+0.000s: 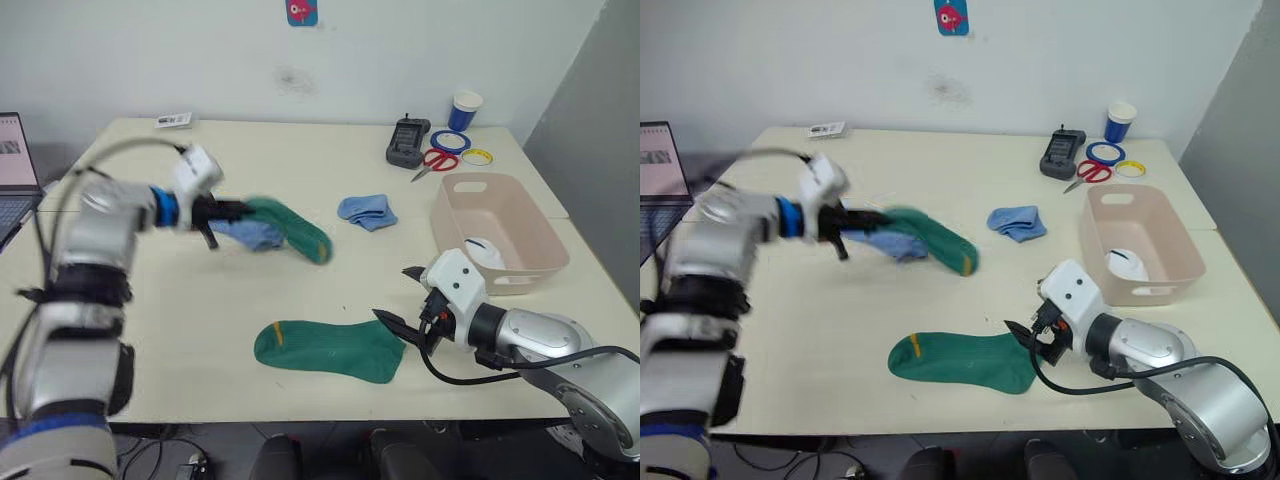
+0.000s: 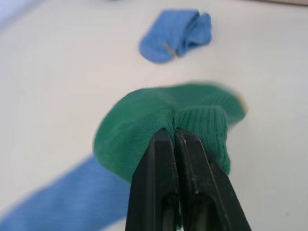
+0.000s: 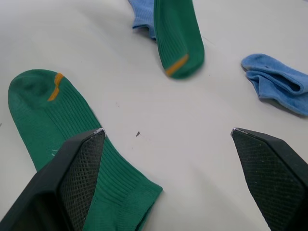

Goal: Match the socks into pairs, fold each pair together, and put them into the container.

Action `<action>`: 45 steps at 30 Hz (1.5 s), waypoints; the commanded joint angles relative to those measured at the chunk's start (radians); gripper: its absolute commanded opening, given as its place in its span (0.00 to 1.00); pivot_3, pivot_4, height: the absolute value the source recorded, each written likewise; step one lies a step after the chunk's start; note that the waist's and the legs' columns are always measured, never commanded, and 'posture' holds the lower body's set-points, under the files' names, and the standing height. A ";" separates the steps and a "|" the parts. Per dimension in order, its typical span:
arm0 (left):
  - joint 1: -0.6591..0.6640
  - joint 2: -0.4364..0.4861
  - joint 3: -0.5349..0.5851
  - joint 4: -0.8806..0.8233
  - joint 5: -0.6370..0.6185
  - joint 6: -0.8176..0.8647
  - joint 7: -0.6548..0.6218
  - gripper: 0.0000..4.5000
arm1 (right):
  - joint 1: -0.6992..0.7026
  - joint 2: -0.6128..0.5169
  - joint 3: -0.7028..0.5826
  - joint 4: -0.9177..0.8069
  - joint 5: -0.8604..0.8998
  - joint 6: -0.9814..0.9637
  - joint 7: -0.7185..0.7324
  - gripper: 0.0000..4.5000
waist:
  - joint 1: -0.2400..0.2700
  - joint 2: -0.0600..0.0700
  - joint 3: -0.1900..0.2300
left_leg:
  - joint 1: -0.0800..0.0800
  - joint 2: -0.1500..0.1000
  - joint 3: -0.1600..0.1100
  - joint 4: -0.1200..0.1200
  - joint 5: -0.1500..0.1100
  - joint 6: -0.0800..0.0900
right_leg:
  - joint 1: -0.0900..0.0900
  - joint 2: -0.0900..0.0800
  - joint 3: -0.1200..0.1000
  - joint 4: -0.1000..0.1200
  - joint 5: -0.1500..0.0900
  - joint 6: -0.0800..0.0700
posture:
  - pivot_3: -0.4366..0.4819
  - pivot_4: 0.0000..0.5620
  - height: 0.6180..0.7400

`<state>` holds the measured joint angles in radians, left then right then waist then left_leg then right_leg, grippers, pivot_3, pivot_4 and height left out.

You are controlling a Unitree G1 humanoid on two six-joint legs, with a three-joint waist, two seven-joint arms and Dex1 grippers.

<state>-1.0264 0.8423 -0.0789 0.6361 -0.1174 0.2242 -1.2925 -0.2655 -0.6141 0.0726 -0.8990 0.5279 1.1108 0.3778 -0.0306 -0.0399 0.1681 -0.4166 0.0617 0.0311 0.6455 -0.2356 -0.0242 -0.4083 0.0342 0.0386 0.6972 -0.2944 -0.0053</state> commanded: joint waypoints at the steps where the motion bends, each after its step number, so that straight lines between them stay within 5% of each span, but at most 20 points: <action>1: -0.090 0.024 -0.066 0.009 0.062 -0.064 -0.110 0.01 | -0.017 -0.010 0.001 -0.009 -0.006 -0.037 0.012 1.00 | 0.000 0.000 0.000 | 0.000 0.000 0.000 0.000 0.000 0.000 | 0.000 0.000 0.000 0.000 0.000 0.000 | 0.48 0.27 0.93; 8: -0.062 -0.104 -0.251 -0.034 0.185 -0.172 -0.203 0.01 | 0.007 -0.022 0.011 -0.007 -0.018 -0.044 0.013 1.00 | 0.004 0.000 0.000 | 0.000 0.001 0.001 0.001 0.000 0.000 | 0.001 -0.002 0.001 0.000 0.000 0.000 | 0.48 0.27 0.93; 16: -0.011 -0.436 -0.350 0.106 0.268 -0.170 -0.055 0.01 | 0.073 -0.057 -0.024 -0.041 -0.043 -0.033 -0.004 1.00 | 0.003 0.000 0.000 | -0.001 0.000 0.000 0.002 0.000 0.000 | 0.001 -0.002 0.001 0.000 0.000 0.000 | 0.48 0.27 0.93; 22: -0.038 -0.561 -0.328 0.178 0.277 -0.124 0.028 0.01 | 0.099 -0.057 -0.038 -0.070 -0.041 -0.010 -0.027 1.00 | -0.003 0.000 0.000 | 0.000 -0.001 0.000 0.001 0.000 0.000 | 0.001 0.001 0.001 0.001 0.000 0.000 | 0.48 0.27 0.93; 31: -0.066 -0.580 -0.194 0.027 0.156 0.009 0.065 0.58 | 0.105 -0.050 -0.038 -0.080 -0.040 0.005 -0.045 1.00 | -0.002 0.000 0.000 | 0.000 -0.001 -0.001 0.001 0.000 0.000 | 0.001 0.004 0.002 0.001 0.000 0.000 | 0.48 0.27 0.93; 37: -0.094 -0.443 -0.111 0.008 0.108 -0.040 0.034 1.00 | 0.097 -0.056 -0.039 -0.073 -0.046 -0.003 -0.043 1.00 | -0.004 0.000 0.000 | 0.001 0.000 -0.001 0.001 0.000 0.000 | 0.001 0.004 0.002 0.001 0.000 0.000 | 0.48 0.27 0.93; 45: -0.122 -0.346 -0.029 0.349 0.122 -0.163 0.164 1.00 | 0.084 -0.054 -0.023 -0.055 -0.068 -0.029 -0.046 1.00 | 0.001 0.000 0.000 | 0.001 0.000 -0.001 0.001 0.000 0.000 | 0.001 0.003 0.001 0.001 0.000 0.000 | 0.48 0.27 0.93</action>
<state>-1.1173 0.4937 -0.1325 0.9513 0.0034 0.0784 -1.1614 -0.1697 -0.6624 0.0607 -0.9382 0.4729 1.1093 0.3347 -0.0300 -0.0396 0.1680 -0.4164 0.0617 0.0305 0.6470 -0.2354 -0.0242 -0.4075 0.0371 0.0398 0.6984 -0.2943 -0.0050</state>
